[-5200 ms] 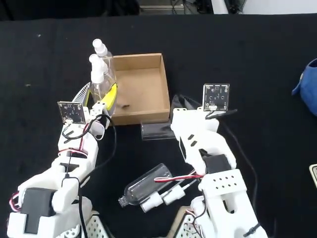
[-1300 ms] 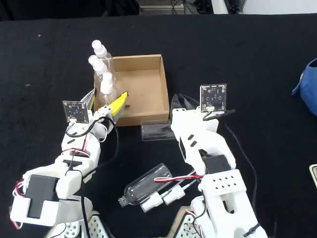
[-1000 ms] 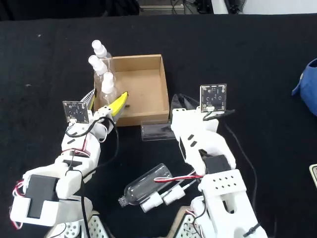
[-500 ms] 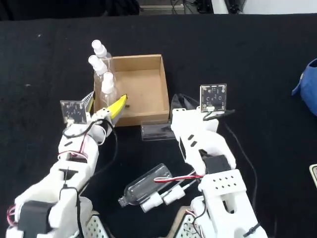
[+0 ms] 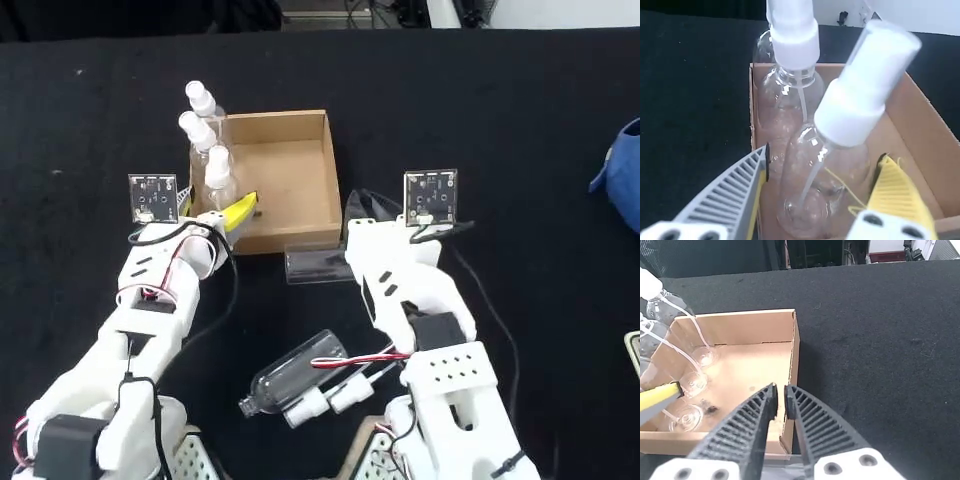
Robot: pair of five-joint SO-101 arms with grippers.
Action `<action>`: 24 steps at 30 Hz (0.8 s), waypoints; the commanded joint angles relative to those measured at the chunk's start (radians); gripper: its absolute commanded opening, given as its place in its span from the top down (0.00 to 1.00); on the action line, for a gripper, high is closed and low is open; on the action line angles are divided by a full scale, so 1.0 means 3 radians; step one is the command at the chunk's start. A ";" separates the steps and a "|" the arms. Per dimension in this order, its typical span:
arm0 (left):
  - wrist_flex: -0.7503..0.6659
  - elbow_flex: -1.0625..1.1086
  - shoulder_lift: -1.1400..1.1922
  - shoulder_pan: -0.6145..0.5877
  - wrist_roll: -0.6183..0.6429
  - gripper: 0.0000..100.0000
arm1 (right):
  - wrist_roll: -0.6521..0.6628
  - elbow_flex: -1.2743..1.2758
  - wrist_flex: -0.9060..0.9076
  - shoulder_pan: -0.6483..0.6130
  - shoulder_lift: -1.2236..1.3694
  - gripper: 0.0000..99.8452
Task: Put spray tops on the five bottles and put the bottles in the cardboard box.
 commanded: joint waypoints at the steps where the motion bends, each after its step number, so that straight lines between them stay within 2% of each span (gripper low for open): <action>1: 0.0010 -0.0176 -0.0123 -0.0151 0.0005 0.79 | 0.0031 -0.0018 -0.0113 -0.0031 -0.0059 0.99; 6: 0.0015 -0.0100 -0.0164 -0.0079 -0.0189 0.79 | 0.0031 -0.0023 -0.0113 -0.0046 -0.0059 0.99; 21: 0.0020 -0.0100 -0.0261 -0.0084 -0.0199 0.79 | 0.0031 -0.0033 -0.0113 -0.0031 -0.0059 0.99; 24: 0.0220 -0.0023 -0.0496 -0.0059 -0.0194 0.79 | 0.0031 -0.0033 -0.0113 -0.0031 -0.0059 0.99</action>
